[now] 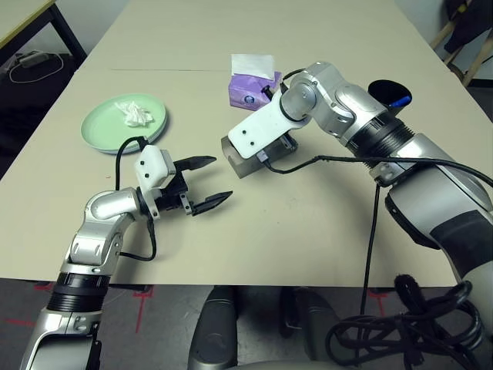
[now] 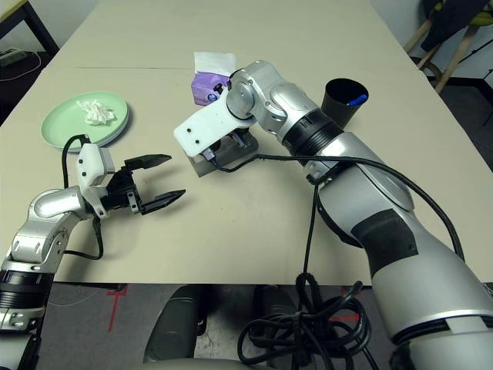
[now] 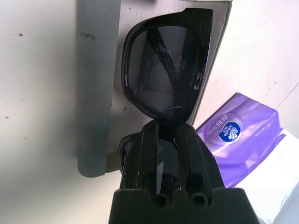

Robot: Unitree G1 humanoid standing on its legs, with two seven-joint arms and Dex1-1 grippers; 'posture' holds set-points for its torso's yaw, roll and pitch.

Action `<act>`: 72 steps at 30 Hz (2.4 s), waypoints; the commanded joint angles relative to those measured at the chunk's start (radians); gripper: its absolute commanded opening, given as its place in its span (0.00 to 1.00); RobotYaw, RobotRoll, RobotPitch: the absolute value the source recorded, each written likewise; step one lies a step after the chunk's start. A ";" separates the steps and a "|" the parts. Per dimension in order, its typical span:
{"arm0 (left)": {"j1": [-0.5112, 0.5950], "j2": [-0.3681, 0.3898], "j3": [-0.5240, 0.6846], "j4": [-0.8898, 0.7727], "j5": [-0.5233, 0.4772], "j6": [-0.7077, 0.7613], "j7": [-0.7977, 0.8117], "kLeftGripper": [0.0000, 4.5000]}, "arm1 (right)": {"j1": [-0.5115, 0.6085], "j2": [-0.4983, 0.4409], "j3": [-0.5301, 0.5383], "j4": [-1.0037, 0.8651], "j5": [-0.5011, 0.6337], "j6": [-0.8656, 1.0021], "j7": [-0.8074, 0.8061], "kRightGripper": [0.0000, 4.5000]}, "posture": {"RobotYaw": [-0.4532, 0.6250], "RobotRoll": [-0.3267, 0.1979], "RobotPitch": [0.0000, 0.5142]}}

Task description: Organize and tidy the items on the table.

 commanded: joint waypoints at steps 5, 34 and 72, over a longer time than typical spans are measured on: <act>0.026 0.002 0.001 -0.038 -0.006 0.019 0.013 1.00 | -0.019 0.037 -0.011 0.050 -0.003 0.002 -0.010 0.11 | 0.72 0.62 0.37; -0.048 0.014 -0.001 0.053 0.009 -0.008 -0.019 1.00 | 0.056 -0.005 -0.020 -0.049 0.016 0.088 0.109 0.38 | 0.69 0.62 0.36; -0.298 -0.031 0.001 0.477 0.060 -0.127 -0.087 1.00 | 0.780 -0.009 -0.765 -0.686 0.797 0.588 -0.163 0.99 | 0.50 0.62 0.25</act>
